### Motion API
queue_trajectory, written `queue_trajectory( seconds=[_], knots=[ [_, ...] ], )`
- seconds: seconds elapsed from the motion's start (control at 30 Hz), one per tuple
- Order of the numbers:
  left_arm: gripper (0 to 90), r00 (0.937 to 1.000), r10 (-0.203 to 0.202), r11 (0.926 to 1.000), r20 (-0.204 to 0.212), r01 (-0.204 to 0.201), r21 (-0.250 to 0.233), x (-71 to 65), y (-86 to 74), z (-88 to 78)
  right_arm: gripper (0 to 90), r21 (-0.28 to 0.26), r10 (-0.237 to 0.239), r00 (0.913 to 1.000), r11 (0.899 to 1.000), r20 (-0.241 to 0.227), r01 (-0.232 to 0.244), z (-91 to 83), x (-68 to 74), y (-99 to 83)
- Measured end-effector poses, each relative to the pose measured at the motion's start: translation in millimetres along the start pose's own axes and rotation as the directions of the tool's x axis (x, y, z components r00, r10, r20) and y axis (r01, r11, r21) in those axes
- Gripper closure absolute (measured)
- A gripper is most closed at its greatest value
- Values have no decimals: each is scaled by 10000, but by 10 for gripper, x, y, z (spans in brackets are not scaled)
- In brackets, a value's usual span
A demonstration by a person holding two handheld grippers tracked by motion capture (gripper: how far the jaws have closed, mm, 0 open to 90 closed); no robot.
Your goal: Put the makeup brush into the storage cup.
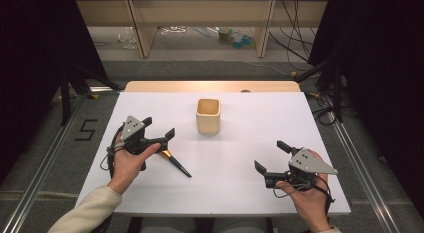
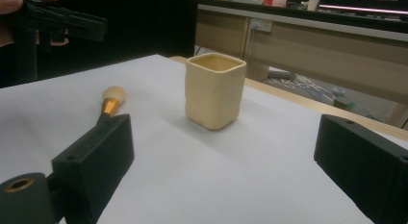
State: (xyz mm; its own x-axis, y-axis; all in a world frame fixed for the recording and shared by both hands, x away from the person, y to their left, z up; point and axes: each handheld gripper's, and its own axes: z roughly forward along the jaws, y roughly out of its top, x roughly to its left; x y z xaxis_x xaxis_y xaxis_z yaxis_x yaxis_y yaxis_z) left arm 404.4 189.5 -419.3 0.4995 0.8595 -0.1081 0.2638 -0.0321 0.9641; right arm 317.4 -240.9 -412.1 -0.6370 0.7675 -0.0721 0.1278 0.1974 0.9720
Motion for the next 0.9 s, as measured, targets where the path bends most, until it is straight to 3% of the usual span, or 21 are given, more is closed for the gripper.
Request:
queue_trajectory(
  seconds=[0.07, 0.2, 0.3, 0.33, 0.4, 0.43, 0.47, 0.5, 0.53, 0.57, 0.63, 0.67, 0.7, 0.83, 0.9],
  knots=[
    [48, 9995, -57, 9985, -316, 74, 549, -4, 6, 17, 76, 16, 11, 10000, 10000, -7, -11, 2, 1, -1],
    [65, 9955, -375, 9815, -872, 531, 1840, -8, 4, 73, 78, 15, 49, 10000, 10000, -62, -48, 8, 1, -4],
    [85, 9920, -484, 9547, -1167, 802, 2865, -30, -16, 129, 78, -1, 56, 9999, 10000, -95, -56, 12, 3, -5],
    [87, 9921, -345, 9438, -1206, 721, 3226, -32, -18, 143, 78, -46, 69, 9999, 10000, -123, -70, 16, 4, -7],
    [88, 9916, -403, 9275, -1231, 830, 3645, -36, -26, 177, 79, 104, 250, 9995, 9996, -193, -248, 9, 17, -6],
    [89, 9918, -221, 9111, -1260, 718, 4058, -38, -25, 192, 79, -51, 51, 9999, 10000, -110, -52, 17, 4, -8],
    [92, 9942, 114, 8874, -1067, 391, 4594, -15, -17, 189, 79, 45, 55, 9999, 10000, -102, -55, 11, 3, -7],
    [93, 9922, -172, 8876, -1238, 722, 4549, -38, -34, 233, 79, 62, 97, 9999, 9999, -131, -97, 12, 4, -8],
    [95, 9942, 38, 8628, -1075, 511, 5030, -24, -31, 240, 79, 127, 69, 9999, 9999, -94, -68, 9, 3, -7],
    [97, 9938, 22, 8542, -1110, 558, 5170, -30, -39, 261, 80, 136, 47, 9999, 9999, -95, -46, 10, 2, -8],
    [101, 9932, -144, 8258, -1159, 772, 5587, -46, -72, 322, 81, 156, 33, 10000, 9999, -92, -32, 14, 5, -9],
    [103, 9940, -110, 7999, -1091, 743, 5955, -39, -82, 342, 81, 150, 16, 9999, 9999, -108, -15, 17, 6, -9],
    [105, 9941, -154, 7918, -1069, 774, 6058, -40, -90, 360, 81, 232, 6, 9999, 9997, -157, -2, 13, 6, -7],
    [113, 9945, -305, 7286, -1007, 911, 6789, -41, -118, 437, 82, 177, 17, 10000, 9998, -92, -15, 17, 5, -10],
    [117, 9935, -358, 7119, -1079, 1011, 6949, -39, -130, 459, 83, 327, 165, 9998, 9993, -112, -162, 15, 12, -15]
  ],
)
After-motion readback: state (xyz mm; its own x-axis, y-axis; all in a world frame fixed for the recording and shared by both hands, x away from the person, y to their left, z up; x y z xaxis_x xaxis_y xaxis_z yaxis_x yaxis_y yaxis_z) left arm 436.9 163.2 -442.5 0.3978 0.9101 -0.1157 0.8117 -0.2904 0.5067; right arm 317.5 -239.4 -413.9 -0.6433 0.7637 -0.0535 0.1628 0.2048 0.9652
